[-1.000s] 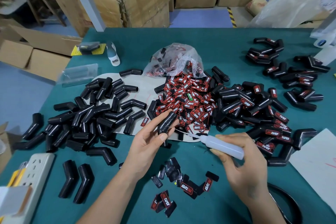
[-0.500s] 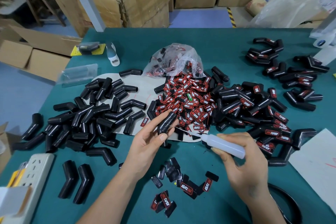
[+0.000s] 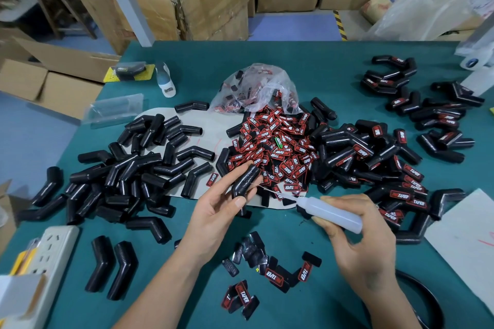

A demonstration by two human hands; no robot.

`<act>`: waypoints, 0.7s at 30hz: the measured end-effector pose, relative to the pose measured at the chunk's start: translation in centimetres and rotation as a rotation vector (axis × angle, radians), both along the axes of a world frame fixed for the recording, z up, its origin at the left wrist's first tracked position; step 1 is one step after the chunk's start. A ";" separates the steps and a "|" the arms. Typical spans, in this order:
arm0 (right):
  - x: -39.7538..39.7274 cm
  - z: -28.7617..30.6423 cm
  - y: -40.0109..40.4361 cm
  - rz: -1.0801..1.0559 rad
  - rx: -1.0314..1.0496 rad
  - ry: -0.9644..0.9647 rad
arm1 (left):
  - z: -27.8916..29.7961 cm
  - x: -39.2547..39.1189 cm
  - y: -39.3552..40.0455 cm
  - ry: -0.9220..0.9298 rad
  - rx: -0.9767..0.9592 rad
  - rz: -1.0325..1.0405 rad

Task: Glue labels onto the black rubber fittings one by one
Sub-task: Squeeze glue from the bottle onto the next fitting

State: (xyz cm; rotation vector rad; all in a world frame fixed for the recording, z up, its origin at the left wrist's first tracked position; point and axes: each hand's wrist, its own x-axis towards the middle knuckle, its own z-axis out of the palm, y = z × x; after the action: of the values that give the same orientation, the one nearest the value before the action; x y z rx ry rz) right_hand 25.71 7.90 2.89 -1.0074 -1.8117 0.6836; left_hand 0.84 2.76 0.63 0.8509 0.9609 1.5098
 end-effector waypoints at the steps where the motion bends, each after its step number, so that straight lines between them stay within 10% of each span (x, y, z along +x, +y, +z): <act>1: 0.0 -0.1 0.0 0.000 0.001 -0.001 | -0.1 0.0 0.0 0.004 -0.002 0.001; 21: -0.1 0.1 -0.1 0.004 -0.004 -0.003 | -0.4 -0.1 0.0 0.025 -0.006 -0.002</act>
State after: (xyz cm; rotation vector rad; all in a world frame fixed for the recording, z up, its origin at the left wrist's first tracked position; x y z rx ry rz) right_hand 25.59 7.78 2.95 -1.0077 -1.8158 0.6894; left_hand 0.76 2.78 0.27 0.8676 0.9822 1.4969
